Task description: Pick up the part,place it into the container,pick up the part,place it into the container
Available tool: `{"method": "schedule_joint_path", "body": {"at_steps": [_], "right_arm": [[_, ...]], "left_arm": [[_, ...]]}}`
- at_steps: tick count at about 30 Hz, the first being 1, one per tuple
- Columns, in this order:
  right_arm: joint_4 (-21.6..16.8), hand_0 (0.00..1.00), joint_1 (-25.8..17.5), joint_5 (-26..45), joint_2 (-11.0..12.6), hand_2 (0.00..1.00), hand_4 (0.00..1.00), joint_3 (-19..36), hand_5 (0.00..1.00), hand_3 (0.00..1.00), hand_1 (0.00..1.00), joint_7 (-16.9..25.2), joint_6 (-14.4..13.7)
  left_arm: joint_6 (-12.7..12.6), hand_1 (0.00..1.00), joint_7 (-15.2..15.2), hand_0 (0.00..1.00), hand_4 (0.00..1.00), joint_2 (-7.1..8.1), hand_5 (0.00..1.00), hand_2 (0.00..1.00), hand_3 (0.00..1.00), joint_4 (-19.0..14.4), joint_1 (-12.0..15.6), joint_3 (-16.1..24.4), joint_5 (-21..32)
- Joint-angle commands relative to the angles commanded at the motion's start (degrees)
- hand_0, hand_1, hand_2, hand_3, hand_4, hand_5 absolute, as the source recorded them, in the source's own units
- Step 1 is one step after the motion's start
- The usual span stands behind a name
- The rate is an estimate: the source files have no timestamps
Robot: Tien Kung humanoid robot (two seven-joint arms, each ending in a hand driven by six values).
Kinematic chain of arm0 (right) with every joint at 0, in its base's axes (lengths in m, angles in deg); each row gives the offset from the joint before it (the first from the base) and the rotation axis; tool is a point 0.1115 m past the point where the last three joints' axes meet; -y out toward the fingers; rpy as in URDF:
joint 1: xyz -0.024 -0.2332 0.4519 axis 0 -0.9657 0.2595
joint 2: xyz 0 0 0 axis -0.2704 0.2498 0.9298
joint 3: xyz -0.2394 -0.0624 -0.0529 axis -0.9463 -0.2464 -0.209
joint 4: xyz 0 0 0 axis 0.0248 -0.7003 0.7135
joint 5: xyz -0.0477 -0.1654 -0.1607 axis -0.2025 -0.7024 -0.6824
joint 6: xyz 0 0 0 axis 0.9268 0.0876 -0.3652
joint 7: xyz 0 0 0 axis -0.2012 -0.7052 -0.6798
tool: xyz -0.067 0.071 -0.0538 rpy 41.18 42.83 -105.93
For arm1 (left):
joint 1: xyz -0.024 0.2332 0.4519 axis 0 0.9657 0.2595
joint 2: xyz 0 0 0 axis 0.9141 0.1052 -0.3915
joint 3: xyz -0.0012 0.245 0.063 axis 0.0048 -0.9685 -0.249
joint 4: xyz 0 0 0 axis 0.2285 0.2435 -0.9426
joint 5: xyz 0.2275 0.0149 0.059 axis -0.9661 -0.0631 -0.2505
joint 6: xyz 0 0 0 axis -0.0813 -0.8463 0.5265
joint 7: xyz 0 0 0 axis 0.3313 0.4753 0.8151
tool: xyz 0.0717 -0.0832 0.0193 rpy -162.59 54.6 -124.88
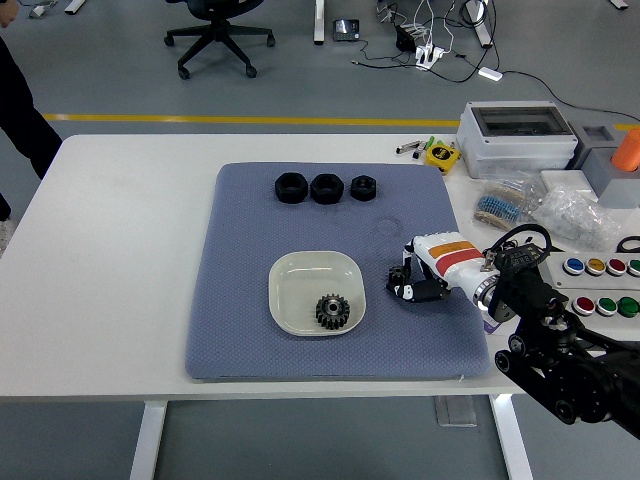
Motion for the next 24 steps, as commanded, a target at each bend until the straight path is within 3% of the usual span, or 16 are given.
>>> {"method": "schedule_joint_path", "body": {"at_steps": [24], "right_arm": [[-2.2,0.045,-0.7,1.8,0.4,0.134,0.749,2.0,0.577,0.269,0.038,0.7,-0.6]], "left_arm": [[0.2,0.701,-0.2,0.744,0.641,-0.01,0.608,0.660,0.581,0.0,0.3,0.6,-1.4]]}}
